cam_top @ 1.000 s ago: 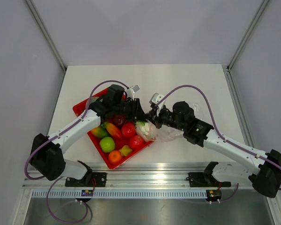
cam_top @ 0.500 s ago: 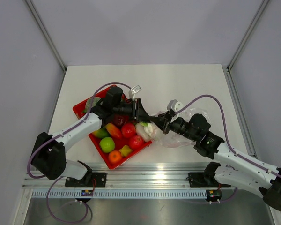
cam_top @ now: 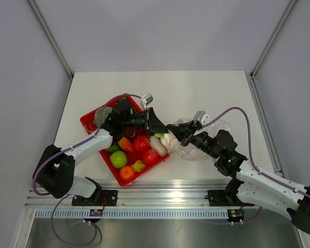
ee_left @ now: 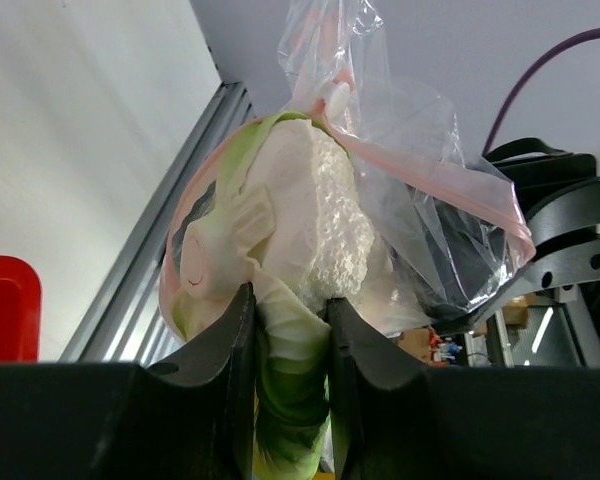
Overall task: Place the food in the zip-top bag and seal the zipper
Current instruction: Place the fake vegetable in the zipper food storage bag.
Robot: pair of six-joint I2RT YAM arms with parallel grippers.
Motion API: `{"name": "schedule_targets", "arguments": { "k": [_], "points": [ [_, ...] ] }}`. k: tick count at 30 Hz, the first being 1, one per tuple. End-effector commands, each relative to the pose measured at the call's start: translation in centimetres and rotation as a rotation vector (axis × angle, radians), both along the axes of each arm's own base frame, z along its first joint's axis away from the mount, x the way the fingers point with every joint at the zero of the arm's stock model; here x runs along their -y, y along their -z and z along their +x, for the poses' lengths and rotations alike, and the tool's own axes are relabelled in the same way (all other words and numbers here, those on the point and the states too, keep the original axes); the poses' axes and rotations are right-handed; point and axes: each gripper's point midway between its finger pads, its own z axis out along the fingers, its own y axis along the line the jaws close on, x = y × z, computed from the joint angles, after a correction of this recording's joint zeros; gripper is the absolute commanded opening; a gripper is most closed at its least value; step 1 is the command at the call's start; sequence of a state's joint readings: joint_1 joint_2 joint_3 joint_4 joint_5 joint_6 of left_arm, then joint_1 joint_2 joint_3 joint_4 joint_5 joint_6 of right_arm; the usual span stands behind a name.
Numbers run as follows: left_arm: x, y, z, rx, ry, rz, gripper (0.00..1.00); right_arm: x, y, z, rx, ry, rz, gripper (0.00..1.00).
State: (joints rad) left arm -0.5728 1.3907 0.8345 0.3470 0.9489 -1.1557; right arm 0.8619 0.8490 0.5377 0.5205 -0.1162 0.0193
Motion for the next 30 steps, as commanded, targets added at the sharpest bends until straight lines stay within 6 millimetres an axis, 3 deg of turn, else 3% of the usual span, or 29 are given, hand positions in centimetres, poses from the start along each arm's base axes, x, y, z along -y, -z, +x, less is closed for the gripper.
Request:
{"name": "schedule_targets", "arguments": {
  "k": [1, 7, 14, 20, 23, 27, 30],
  "points": [
    [-0.6, -3.9, -0.5, 0.055, 0.042, -0.147, 0.00, 0.9, -2.2, 0.1, 0.043, 0.037, 0.090, 0.00],
    [-2.1, -5.5, 0.3, 0.014, 0.009, -0.221, 0.00, 1.0, -1.2, 0.3, 0.030, 0.045, 0.054, 0.00],
    [-2.5, -7.8, 0.2, 0.016, -0.020, -0.248, 0.00, -0.3, -0.2, 0.9, 0.015, 0.024, 0.052, 0.00],
    [-2.6, -5.5, 0.2, -0.042, -0.046, -0.209, 0.00, -1.7, -1.5, 1.5, 0.048, -0.007, 0.091, 0.00],
    [-2.5, -5.8, -0.1, -0.058, -0.043, -0.225, 0.00, -2.5, -1.9, 2.0, 0.059, -0.019, 0.098, 0.00],
    [-2.1, -3.2, -0.6, -0.067, -0.040, -0.096, 0.00, -3.1, -2.9, 2.5, 0.082, -0.031, 0.115, 0.00],
    [-2.2, -2.3, -0.7, -0.056, -0.039, -0.046, 0.00, -3.6, -3.4, 2.8, 0.087, -0.053, 0.121, 0.00]
  ]
}}
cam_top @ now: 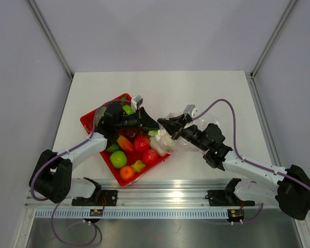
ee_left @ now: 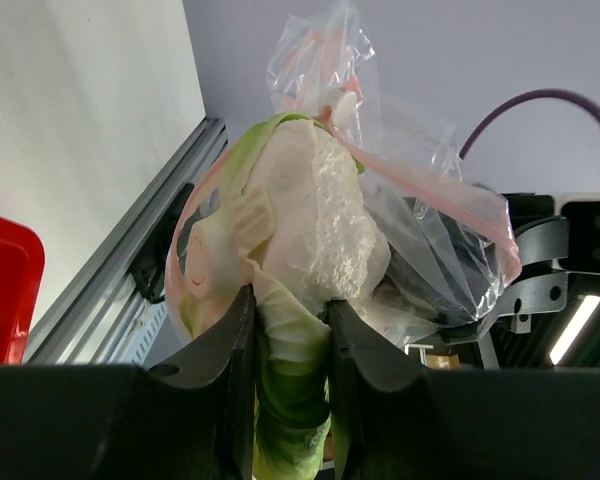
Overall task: Place the food in the zip-top bag and seal the zipper
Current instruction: Place the fake vegetable in the zipper food storage bag.
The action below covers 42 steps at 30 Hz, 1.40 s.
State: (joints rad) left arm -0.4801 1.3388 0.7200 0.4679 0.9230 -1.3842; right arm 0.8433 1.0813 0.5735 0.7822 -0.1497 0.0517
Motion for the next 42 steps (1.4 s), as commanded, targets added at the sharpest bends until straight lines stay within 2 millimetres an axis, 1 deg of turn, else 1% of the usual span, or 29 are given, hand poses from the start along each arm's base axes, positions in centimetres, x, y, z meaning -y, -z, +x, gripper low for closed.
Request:
{"name": "schedule_targets", "arguments": {
  "k": [1, 3, 7, 8, 9, 11, 13, 14, 15, 16, 17, 18, 20, 21, 22, 24, 25, 26, 27, 29, 30, 32, 35, 36, 37, 39, 40, 41, 42],
  "points": [
    [0.5, -2.3, -2.4, 0.124, 0.099, 0.017, 0.00, -0.7, -3.5, 0.2, 0.065, -0.038, 0.073, 0.00],
    [0.6, -1.7, -2.5, 0.131, 0.106, 0.065, 0.00, -1.6, -3.3, 0.5, 0.057, -0.067, 0.072, 0.00],
    [1.0, -2.8, -2.7, 0.162, 0.116, 0.034, 0.00, -3.3, -2.8, 0.7, 0.025, -0.128, 0.090, 0.00],
    [0.9, -3.3, -2.8, 0.141, 0.112, 0.009, 0.00, -3.4, -2.8, 0.6, 0.021, -0.136, 0.097, 0.00],
    [0.9, -4.2, -2.7, 0.189, 0.106, -0.029, 0.00, -3.5, -2.8, 0.6, 0.018, -0.146, 0.102, 0.00],
    [0.7, -4.4, -2.8, 0.199, 0.109, -0.047, 0.00, -3.5, -2.9, 0.3, 0.011, -0.158, 0.122, 0.00],
    [0.3, -5.2, -2.6, 0.230, 0.099, -0.083, 0.00, -3.3, -3.2, -0.2, 0.009, -0.170, 0.137, 0.00],
    [0.1, -5.0, -2.7, 0.203, 0.096, -0.094, 0.00, -3.1, -3.3, -0.3, 0.010, -0.171, 0.140, 0.00],
    [-0.5, -5.6, -2.2, 0.236, 0.078, -0.121, 0.00, -2.8, -3.5, -0.5, 0.010, -0.166, 0.146, 0.00],
    [-0.8, -5.8, -2.1, 0.237, 0.071, -0.135, 0.00, -2.3, -3.5, -0.8, 0.010, -0.160, 0.149, 0.00],
    [-1.5, -5.4, -1.5, 0.201, 0.047, -0.145, 0.00, -1.9, -3.5, -0.7, 0.004, -0.142, 0.152, 0.00],
    [-1.9, -6.1, -1.4, 0.236, 0.040, -0.172, 0.00, -1.6, -3.4, -0.7, 0.000, -0.132, 0.151, 0.00],
    [-2.7, -6.5, -1.2, 0.241, 0.026, -0.205, 0.00, -1.0, -2.3, -0.4, -0.045, -0.089, 0.104, 0.00],
    [-2.7, -6.6, -1.1, 0.241, 0.024, -0.212, 0.00, -1.1, -1.5, -0.1, -0.066, -0.078, 0.067, 0.00],
    [-2.8, -6.7, -1.0, 0.243, 0.022, -0.218, 0.00, -1.2, -0.3, 0.1, -0.121, -0.067, 0.010, 0.00],
    [-2.7, -6.6, -0.9, 0.243, 0.019, -0.219, 0.00, -1.4, 0.7, 0.3, -0.168, -0.067, -0.035, 0.02],
    [-2.7, -6.5, -0.8, 0.243, 0.017, -0.219, 0.00, -1.6, 1.2, 0.4, -0.204, -0.068, -0.064, 0.07],
    [-2.7, -6.5, -0.7, 0.248, 0.014, -0.218, 0.00, -1.8, 1.5, 0.4, -0.221, -0.072, -0.077, 0.17],
    [-2.7, -6.3, -0.7, 0.242, 0.010, -0.213, 0.00, -1.9, 2.1, 0.4, -0.249, -0.074, -0.099, 0.31],
    [-2.7, -6.2, -0.6, 0.252, 0.003, -0.208, 0.00, -2.1, 1.7, 0.5, -0.258, -0.078, -0.109, 0.36],
    [-2.7, -6.0, -0.5, 0.241, 0.002, -0.198, 0.00, -2.1, 1.5, 0.5, -0.265, -0.076, -0.115, 0.44],
    [-2.7, -5.7, -0.5, 0.249, -0.005, -0.185, 0.00, -1.9, 1.1, 0.8, -0.296, -0.053, -0.140, 0.54],
    [-2.7, -5.3, -0.3, 0.246, -0.020, -0.169, 0.00, -0.7, 0.5, 1.1, -0.364, 0.015, -0.191, 0.59],
    [-2.7, -5.3, -0.1, 0.248, -0.026, -0.167, 0.00, -0.1, 1.2, 1.0, -0.404, 0.036, -0.221, 0.60],
    [-2.7, -5.2, 0.0, 0.247, -0.031, -0.165, 0.00, 0.2, 0.0, 1.0, -0.399, 0.051, -0.202, 0.63],
    [-2.5, -4.6, 0.4, 0.236, -0.038, -0.145, 0.00, 1.5, 0.9, 0.7, -0.459, 0.100, -0.236, 0.66],
    [-2.4, -4.4, 0.6, 0.231, -0.043, -0.137, 0.00, 2.0, 0.4, 0.5, -0.464, 0.112, -0.227, 0.69],
    [-2.4, -4.0, 0.8, 0.226, -0.053, -0.120, 0.00, 2.5, 0.5, 0.6, -0.477, 0.141, -0.231, 0.70],
    [-2.3, -3.7, 1.2, 0.221, -0.073, -0.109, 0.00, 3.2, 0.8, 0.3, -0.511, 0.158, -0.242, 0.72]
  ]
}}
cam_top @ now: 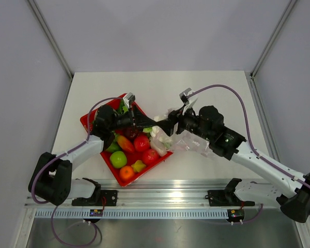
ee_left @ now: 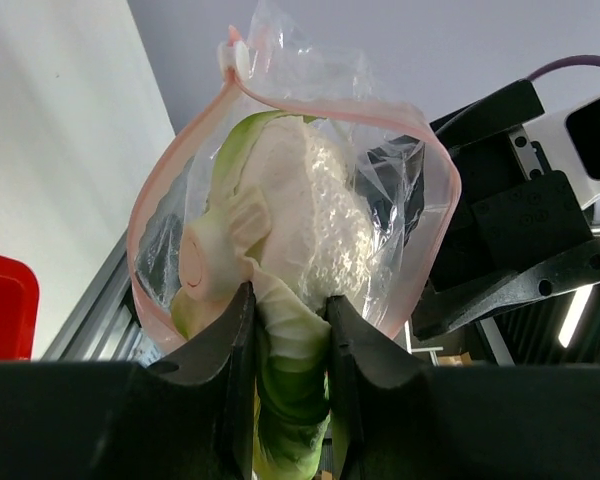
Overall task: Place the food in the zip-top bag and seal the zipper
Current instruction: Place the fake vegetable in the zipper food storage bag.
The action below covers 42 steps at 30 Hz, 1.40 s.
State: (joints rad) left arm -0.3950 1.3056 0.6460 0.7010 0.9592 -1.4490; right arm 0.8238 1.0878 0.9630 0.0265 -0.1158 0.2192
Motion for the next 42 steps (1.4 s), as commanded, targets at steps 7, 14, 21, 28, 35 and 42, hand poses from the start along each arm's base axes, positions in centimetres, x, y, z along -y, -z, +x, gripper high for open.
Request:
{"name": "schedule_targets", "arguments": {
  "k": [7, 14, 21, 28, 35, 42],
  "points": [
    [1.0, 0.8, 2.1, 0.081, -0.121, 0.147, 0.00, 4.6, 3.9, -2.3, -0.266, 0.133, -0.164, 0.86],
    [1.4, 2.1, 2.7, 0.046, -0.171, 0.196, 0.00, 9.0, 3.0, -2.5, -0.286, 0.326, -0.139, 0.91],
    [0.7, 2.1, 4.7, 0.000, -0.287, 0.245, 0.00, 14.2, 4.5, -5.0, -0.373, 0.487, -0.110, 0.93],
    [1.2, 1.1, 5.9, 0.040, -0.388, 0.355, 0.00, 11.3, 5.5, -4.9, -0.465, 0.415, -0.056, 0.91],
    [1.5, 4.0, 5.6, -0.011, -0.393, 0.435, 0.00, 7.0, 3.9, -1.8, -0.418, 0.348, -0.076, 0.90],
    [0.9, 4.4, 5.8, -0.001, -0.430, 0.454, 0.00, 7.2, 5.5, 0.9, -0.464, 0.496, -0.152, 0.84]
  ]
}}
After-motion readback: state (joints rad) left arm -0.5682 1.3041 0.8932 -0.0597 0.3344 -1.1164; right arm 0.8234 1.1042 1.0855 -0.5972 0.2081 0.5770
